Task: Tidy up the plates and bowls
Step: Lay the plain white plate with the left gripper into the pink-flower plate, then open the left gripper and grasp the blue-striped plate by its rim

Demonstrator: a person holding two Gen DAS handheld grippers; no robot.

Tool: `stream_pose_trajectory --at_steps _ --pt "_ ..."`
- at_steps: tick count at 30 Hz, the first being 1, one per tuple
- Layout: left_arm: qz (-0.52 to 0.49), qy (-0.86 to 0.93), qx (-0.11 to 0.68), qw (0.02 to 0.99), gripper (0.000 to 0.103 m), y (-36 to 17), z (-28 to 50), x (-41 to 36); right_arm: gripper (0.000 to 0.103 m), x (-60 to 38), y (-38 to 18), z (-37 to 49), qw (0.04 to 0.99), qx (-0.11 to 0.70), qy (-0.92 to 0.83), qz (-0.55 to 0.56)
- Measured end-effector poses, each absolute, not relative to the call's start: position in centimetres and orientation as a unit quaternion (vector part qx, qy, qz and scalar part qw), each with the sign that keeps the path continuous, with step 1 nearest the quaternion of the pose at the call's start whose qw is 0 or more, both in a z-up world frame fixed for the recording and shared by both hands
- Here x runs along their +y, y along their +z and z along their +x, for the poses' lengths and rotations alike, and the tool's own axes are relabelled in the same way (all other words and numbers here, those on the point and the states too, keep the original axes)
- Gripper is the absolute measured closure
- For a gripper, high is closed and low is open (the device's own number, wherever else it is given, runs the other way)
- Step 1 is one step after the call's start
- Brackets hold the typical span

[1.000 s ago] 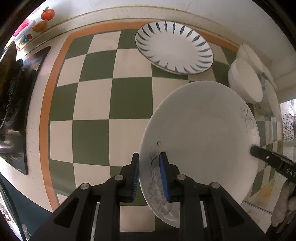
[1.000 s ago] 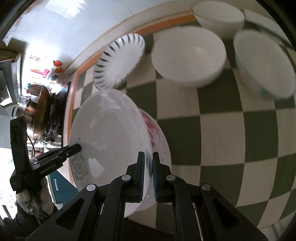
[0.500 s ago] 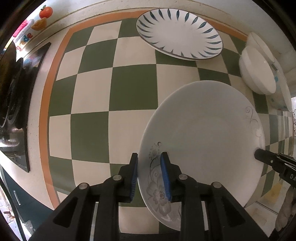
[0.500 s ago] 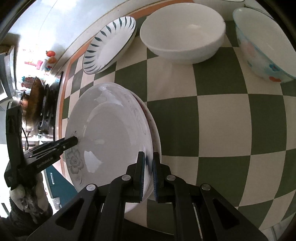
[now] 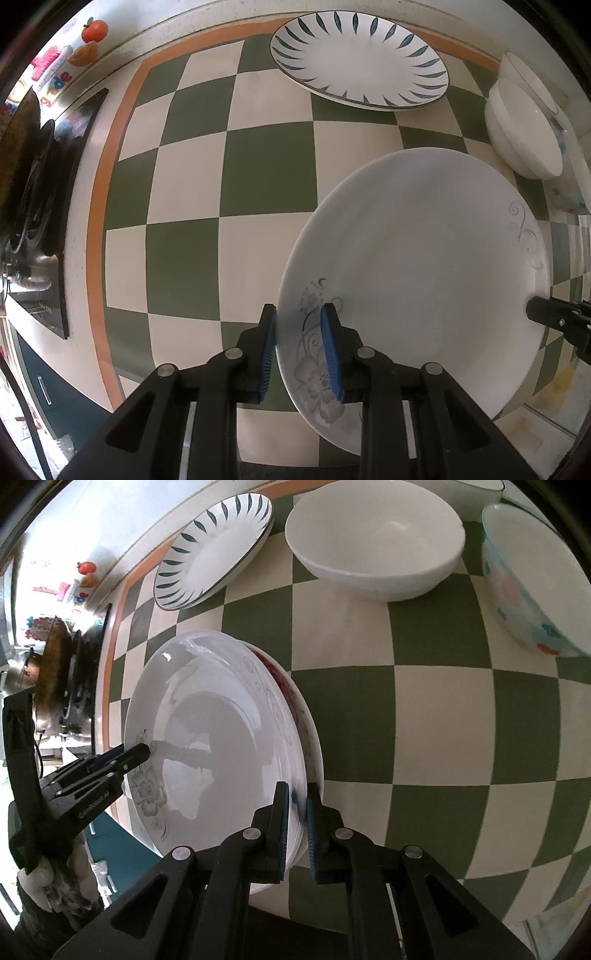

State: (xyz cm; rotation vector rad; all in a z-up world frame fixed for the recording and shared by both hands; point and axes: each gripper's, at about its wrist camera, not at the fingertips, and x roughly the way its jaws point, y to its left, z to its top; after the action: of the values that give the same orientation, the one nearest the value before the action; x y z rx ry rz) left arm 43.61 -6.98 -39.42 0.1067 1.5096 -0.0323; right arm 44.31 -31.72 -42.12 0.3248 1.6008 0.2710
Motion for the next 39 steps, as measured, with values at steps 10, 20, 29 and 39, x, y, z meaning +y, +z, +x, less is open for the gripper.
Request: stream_pose_trajectory --at_steps 10,20,29,39 --pt "0.034 -0.005 0.688 0.725 0.081 -39.0 43.0 -7.3 0.086 -31.0 -42.3 44.5 0.661 0.73 0.126 0.121" --pt "-0.045 0.0 0.626 0.779 0.075 -30.4 48.8 -3.6 0.077 -32.1 -35.2 48.5 0.705 0.674 0.148 0.164" --pt "-0.068 -0.019 0.649 0.757 0.066 -34.9 61.2 -2.4 0.053 -30.9 -35.1 62.0 0.724 0.647 0.122 0.205" --pt "-0.063 -0.043 0.701 0.709 0.067 -42.5 66.2 -2.9 0.056 -29.9 -43.6 71.6 0.683 0.702 0.068 0.19"
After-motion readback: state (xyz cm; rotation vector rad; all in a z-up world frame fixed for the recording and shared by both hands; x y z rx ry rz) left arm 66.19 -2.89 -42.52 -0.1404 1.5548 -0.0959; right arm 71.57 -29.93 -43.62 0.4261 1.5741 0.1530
